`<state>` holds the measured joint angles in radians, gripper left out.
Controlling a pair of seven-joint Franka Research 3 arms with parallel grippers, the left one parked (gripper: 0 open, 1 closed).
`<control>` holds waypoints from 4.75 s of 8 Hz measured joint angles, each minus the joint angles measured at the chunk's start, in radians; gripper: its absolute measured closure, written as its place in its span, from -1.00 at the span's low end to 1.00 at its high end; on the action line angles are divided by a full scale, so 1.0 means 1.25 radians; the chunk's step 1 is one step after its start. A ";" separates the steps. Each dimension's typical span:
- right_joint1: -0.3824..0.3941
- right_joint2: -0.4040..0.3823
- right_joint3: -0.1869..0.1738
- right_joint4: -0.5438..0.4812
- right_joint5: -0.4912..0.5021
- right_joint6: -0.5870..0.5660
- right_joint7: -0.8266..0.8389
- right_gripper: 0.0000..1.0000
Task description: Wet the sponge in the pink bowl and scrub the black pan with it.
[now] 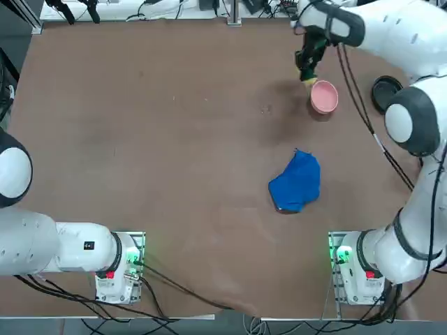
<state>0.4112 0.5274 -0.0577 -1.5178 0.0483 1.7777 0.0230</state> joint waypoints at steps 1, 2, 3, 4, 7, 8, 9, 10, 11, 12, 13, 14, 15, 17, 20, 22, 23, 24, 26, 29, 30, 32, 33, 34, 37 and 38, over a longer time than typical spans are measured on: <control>0.031 0.014 0.000 -0.009 0.014 0.053 0.079 0.23; 0.067 0.030 0.000 -0.037 0.020 0.140 0.164 0.23; 0.098 0.045 0.000 -0.080 0.020 0.230 0.227 0.24; 0.116 0.056 0.000 -0.124 0.020 0.301 0.258 0.24; 0.122 0.065 -0.004 -0.176 0.020 0.364 0.266 0.25; 0.123 0.066 -0.004 -0.178 0.020 0.372 0.266 0.25; 0.125 0.069 -0.004 -0.180 0.020 0.384 0.266 0.25; 0.127 0.072 -0.004 -0.183 0.020 0.402 0.266 0.25; 0.132 0.077 -0.004 -0.189 0.020 0.426 0.266 0.25; 0.136 0.081 -0.004 -0.195 0.021 0.443 0.266 0.25; 0.137 0.085 -0.004 -0.198 0.022 0.450 0.266 0.25; 0.137 0.087 -0.004 -0.198 0.023 0.454 0.266 0.25; 0.139 0.088 -0.003 -0.199 0.023 0.458 0.266 0.25; 0.149 0.092 -0.003 -0.200 0.024 0.470 0.266 0.25; 0.155 0.096 -0.003 -0.200 0.024 0.475 0.266 0.22; 0.159 0.101 -0.003 -0.201 0.024 0.475 0.266 0.07; 0.159 0.101 -0.003 -0.201 0.024 0.475 0.267 -0.06; 0.159 0.104 -0.003 -0.201 0.024 0.475 0.267 -0.37; 0.159 0.104 -0.004 -0.199 0.025 0.477 0.285 -0.99; 0.157 0.080 -0.012 -0.185 0.025 0.466 0.292 -1.00; 0.156 0.053 -0.025 -0.179 0.025 0.437 0.292 -1.00; 0.152 -0.030 -0.069 -0.166 0.024 0.360 0.274 -1.00; 0.143 -0.078 -0.086 -0.164 0.024 0.330 0.256 -1.00; 0.127 -0.123 -0.099 -0.164 0.024 0.300 0.232 -1.00; 0.017 -0.236 -0.114 -0.161 0.022 0.195 0.075 -1.00; -0.025 -0.270 -0.115 -0.160 0.022 0.162 0.046 -1.00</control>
<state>0.3795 0.1904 -0.2017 -1.7183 0.0762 1.9802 0.0801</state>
